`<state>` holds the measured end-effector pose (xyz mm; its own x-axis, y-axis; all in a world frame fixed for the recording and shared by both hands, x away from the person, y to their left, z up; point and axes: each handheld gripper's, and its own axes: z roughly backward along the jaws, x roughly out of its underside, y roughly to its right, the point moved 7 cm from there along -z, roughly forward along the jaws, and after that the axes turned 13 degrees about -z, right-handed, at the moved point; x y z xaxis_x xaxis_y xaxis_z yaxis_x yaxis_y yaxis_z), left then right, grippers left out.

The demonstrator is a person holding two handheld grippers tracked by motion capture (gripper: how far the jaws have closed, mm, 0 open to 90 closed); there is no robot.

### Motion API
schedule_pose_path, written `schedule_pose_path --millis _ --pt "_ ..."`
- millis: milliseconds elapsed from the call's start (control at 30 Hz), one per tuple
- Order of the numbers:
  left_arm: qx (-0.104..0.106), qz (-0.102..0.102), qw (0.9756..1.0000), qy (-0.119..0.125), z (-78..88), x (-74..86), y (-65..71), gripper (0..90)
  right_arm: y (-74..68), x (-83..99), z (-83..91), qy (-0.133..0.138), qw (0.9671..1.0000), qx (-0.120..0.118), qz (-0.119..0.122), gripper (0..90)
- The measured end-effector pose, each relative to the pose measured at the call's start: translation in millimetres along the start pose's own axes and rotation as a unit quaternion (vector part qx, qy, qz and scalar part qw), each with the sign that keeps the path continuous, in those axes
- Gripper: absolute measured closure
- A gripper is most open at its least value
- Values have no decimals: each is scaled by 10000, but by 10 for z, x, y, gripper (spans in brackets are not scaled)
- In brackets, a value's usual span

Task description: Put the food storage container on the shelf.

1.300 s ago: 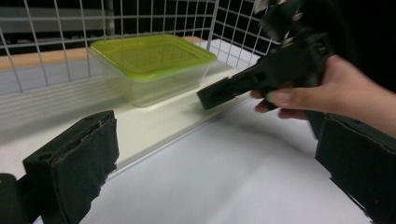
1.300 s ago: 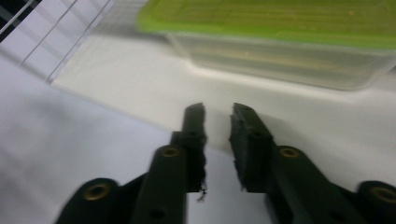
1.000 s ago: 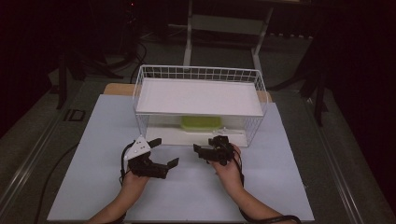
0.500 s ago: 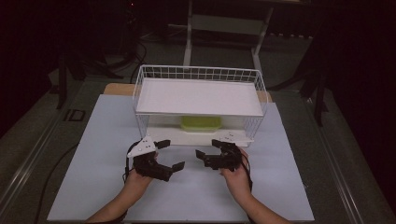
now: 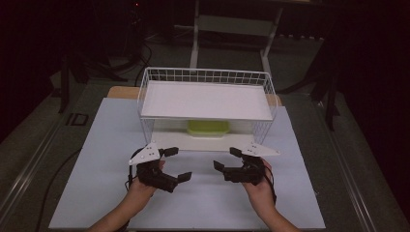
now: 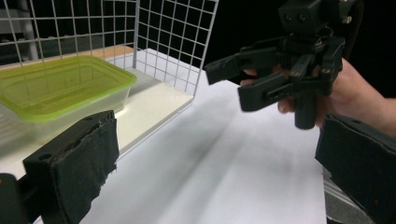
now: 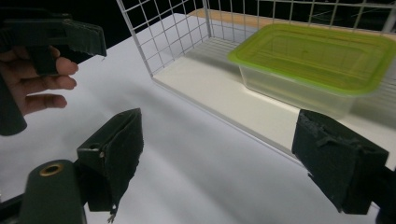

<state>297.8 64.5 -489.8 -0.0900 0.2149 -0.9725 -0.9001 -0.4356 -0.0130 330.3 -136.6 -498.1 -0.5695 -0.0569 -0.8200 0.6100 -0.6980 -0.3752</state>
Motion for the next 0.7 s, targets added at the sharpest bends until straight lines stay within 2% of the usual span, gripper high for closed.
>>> schedule_pose_path --millis 33,233,333,467,567,700 --pt "0 -13 10000 -23 35 -1 21 2 15 12 82 5 10000 -46 -18 165" --pt "-1 -46 10000 13 158 -1 83 2 79 69 280 30 9999 -98 -121 180" --pt "7 -54 10000 -4 224 13 110 2 102 104 362 35 10000 -37 -43 176" --pt "-50 -14 10000 1 324 42 124 2 118 145 470 -19 9999 -116 -53 171" --pt "-117 40 9999 43 401 70 131 2 121 178 543 -8 9999 -98 29 170" --pt "-202 -28 9998 -12 483 121 159 2 121 224 633 8 9999 -123 112 171"
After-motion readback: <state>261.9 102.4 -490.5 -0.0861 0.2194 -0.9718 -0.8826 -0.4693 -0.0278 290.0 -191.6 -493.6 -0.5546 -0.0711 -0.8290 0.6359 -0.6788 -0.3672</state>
